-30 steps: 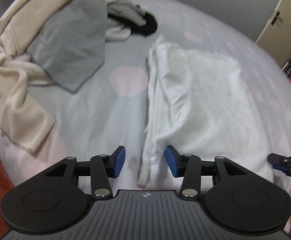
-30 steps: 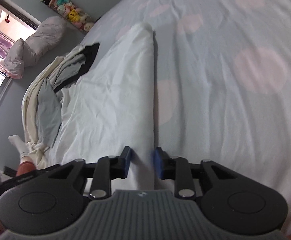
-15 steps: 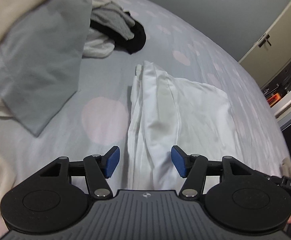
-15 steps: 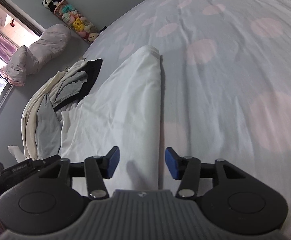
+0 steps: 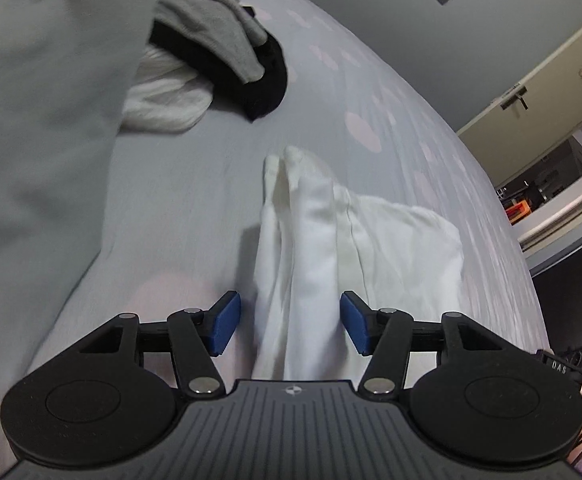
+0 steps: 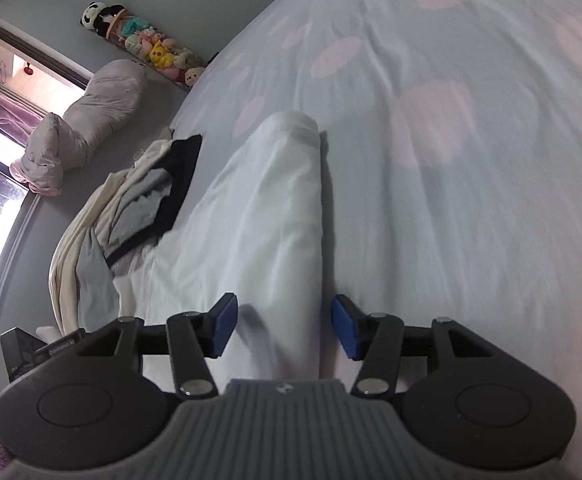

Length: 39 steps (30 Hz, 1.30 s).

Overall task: Fold clothes
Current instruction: 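Grasp the folded white bundle with both grippers and lift it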

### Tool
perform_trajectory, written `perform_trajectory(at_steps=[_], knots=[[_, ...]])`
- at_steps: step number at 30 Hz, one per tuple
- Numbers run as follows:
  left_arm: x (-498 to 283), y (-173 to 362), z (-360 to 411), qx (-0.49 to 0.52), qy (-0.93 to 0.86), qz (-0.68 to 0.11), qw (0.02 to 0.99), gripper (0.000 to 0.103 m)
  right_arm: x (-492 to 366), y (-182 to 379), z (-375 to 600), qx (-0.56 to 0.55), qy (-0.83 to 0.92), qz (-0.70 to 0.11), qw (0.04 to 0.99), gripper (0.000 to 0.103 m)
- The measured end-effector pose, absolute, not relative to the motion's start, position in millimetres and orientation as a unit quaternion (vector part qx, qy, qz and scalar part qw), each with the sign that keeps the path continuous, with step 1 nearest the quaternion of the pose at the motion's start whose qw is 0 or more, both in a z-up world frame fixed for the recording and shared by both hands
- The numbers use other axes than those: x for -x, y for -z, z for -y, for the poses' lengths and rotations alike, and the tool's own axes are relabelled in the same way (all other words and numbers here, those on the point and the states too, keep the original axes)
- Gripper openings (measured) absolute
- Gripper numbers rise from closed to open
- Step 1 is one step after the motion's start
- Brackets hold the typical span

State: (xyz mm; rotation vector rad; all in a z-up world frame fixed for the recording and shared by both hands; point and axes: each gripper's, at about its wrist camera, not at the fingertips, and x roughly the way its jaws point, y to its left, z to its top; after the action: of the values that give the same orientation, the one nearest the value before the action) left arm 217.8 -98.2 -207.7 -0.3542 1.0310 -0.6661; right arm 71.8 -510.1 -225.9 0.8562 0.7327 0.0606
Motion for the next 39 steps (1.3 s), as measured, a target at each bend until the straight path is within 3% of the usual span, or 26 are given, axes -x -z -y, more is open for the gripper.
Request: perform_trajectory(at_steps=[5,7,14,16,27,39], knots=[[-243.4,209.5,109.0,0.161,0.324,-0.479,0.799,0.050,-103.5,228.0,519.2,-0.396,-0.043,-0.346,0.849,0.054],[-252.1,211.0,112.6,0.162,0.329,-0.479,0.798,0.043,-113.8,229.5,522.9,-0.394,-0.047,-0.346,0.850,0.050],[-260.3,215.1,118.4,0.160,0.340,-0.467,0.801,0.014,-135.1,238.4,539.1,-0.413,-0.052,-0.347,0.840,0.018],[-255.3,209.1,120.4,0.148,0.343,-0.456,0.808,0.010,-135.2,236.2,538.7,-0.407,-0.052,-0.346,0.844,0.015],[-211.5,132.2,116.7,0.118,0.370,-0.372,0.843,0.006,-99.9,168.4,512.9,-0.341,-0.062,-0.274,0.897,0.012],[-128.0,11.2,136.3,0.062,0.425,-0.248,0.868,0.005,5.3,61.5,499.1,-0.273,-0.049,-0.146,0.950,0.011]])
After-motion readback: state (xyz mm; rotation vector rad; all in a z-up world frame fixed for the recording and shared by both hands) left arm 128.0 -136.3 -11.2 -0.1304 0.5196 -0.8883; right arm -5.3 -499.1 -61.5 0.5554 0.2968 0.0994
